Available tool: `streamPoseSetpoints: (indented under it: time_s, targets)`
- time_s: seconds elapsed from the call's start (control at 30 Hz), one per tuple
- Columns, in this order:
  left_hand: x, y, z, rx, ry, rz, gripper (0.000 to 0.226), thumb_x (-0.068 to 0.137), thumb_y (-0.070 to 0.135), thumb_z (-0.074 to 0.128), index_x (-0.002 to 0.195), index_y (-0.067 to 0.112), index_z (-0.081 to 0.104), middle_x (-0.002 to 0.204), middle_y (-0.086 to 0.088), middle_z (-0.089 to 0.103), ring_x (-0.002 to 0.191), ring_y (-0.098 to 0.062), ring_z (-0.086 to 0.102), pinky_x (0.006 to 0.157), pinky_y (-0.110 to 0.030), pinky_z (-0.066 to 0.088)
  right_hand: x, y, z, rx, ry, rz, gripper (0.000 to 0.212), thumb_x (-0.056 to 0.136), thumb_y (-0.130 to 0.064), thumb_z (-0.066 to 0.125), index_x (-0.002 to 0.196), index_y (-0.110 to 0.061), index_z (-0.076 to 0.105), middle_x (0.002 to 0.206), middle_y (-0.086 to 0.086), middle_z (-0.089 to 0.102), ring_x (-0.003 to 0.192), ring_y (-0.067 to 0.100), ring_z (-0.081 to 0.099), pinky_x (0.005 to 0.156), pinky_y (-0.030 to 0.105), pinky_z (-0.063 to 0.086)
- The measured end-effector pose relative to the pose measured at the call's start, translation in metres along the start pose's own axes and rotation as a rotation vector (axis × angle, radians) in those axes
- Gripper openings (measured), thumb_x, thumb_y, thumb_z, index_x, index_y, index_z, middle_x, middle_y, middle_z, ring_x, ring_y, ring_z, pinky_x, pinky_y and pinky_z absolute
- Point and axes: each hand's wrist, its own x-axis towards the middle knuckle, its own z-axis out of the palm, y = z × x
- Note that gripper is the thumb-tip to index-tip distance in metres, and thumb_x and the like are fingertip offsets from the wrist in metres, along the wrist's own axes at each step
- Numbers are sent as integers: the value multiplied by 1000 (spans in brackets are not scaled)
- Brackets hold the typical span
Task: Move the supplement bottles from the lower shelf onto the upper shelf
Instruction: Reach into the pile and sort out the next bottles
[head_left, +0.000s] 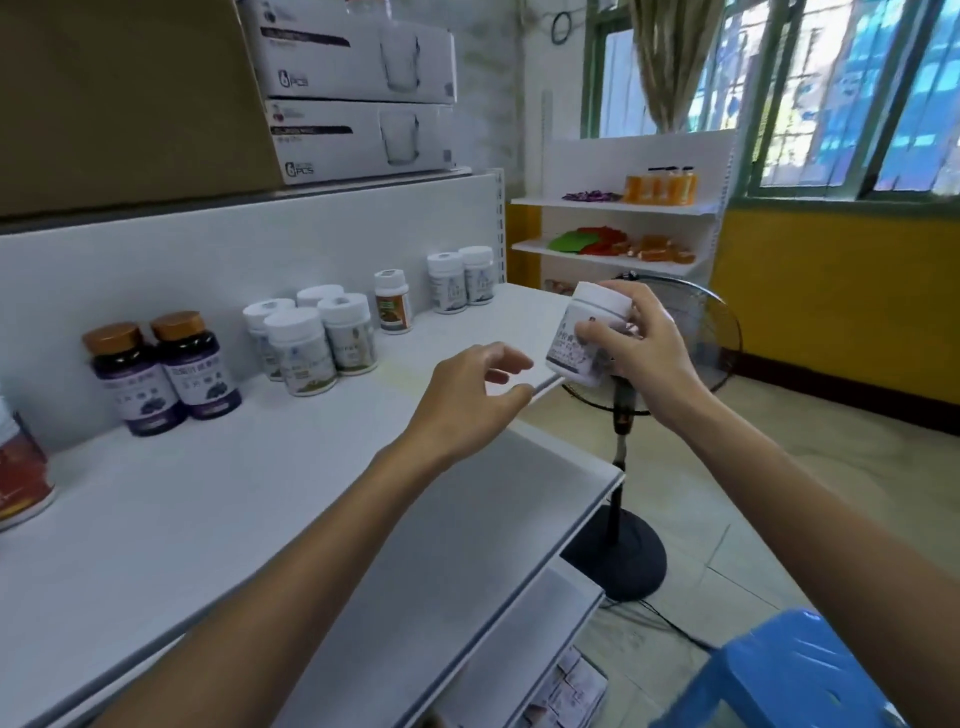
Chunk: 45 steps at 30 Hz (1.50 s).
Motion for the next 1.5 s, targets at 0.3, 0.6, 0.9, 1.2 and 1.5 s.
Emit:
streamPoseSetpoints:
  time_s: [0.3, 0.6, 0.9, 1.2, 1.5]
  targets:
    - [65, -35, 21, 170, 103, -255, 21, 86, 23, 62, 107, 26, 61, 120, 5, 58, 108, -8, 55, 94, -25, 43, 139, 60, 51, -132, -239, -247, 46, 83, -22, 69, 123, -22, 47, 117, -2, 51, 106, 18, 55, 77, 22, 52]
    - [111, -33, 75, 487, 151, -488, 28, 87, 32, 55, 115, 25, 60, 121, -1, 54, 114, -17, 48, 100, -32, 36, 213, 98, 68, -170, -575, -398, 53, 79, -19, 74, 126, -18, 48, 119, 4, 57, 93, 11, 52, 59, 4, 37]
    - [121, -29, 86, 676, 164, -545, 26, 91, 35, 47, 115, 29, 57, 120, 4, 51, 113, -16, 42, 95, -33, 34, 242, 108, 89, -138, -665, -391, 58, 76, -14, 75, 127, -14, 47, 111, 7, 54, 88, 16, 49, 72, 20, 39]
    - [115, -25, 89, 698, 203, -556, 26, 92, 34, 46, 114, 27, 59, 119, 4, 54, 113, -16, 45, 95, -33, 37, 239, 109, 95, -267, -649, -436, 73, 72, -31, 79, 132, -19, 40, 115, 18, 47, 103, 34, 54, 89, 41, 47]
    - [57, -4, 79, 595, 472, -487, 22, 88, 18, 56, 108, 19, 64, 111, 3, 61, 101, -13, 56, 91, -29, 42, 185, 84, 69, -106, -459, -619, 68, 80, -14, 71, 139, -17, 38, 128, 13, 45, 105, 20, 50, 92, 35, 48]
